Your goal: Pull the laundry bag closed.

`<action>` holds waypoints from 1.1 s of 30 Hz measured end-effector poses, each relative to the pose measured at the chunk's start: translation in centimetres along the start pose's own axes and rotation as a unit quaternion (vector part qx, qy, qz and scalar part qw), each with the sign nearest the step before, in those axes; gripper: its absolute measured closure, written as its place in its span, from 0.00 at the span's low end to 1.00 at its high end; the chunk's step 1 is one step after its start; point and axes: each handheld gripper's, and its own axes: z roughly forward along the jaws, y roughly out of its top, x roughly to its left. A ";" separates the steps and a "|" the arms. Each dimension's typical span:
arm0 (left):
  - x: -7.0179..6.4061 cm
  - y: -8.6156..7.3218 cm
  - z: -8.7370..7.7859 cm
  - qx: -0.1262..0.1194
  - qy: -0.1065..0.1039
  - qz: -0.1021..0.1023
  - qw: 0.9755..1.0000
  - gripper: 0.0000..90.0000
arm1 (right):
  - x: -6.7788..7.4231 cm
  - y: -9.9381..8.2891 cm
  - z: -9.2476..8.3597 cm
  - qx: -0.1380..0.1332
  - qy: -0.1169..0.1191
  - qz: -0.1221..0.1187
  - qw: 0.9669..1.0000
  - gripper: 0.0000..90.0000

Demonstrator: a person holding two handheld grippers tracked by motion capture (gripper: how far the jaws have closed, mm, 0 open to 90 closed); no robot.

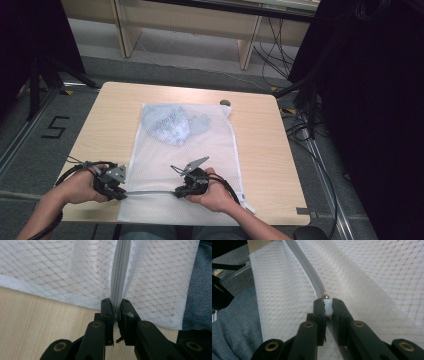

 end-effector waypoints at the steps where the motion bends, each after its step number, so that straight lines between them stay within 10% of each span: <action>1: 0.0 0.0 0.0 0.000 0.000 0.000 1.000 0.91 | 0.0 0.0 0.0 0.000 0.000 -0.003 1.000 0.92; 26: -0.1 0.0 0.0 0.001 -0.004 -0.014 1.000 0.91 | -0.5 -0.5 -0.4 0.007 0.000 0.001 1.000 0.92; 28: 0.3 0.1 -0.2 0.014 -0.002 0.017 1.000 0.91 | -0.5 -0.6 -0.5 0.004 -0.002 0.005 1.000 0.92; 33: 0.3 0.1 -0.2 0.012 -0.002 0.013 1.000 0.91 | -0.4 -0.6 -0.6 0.006 -0.002 0.006 1.000 0.92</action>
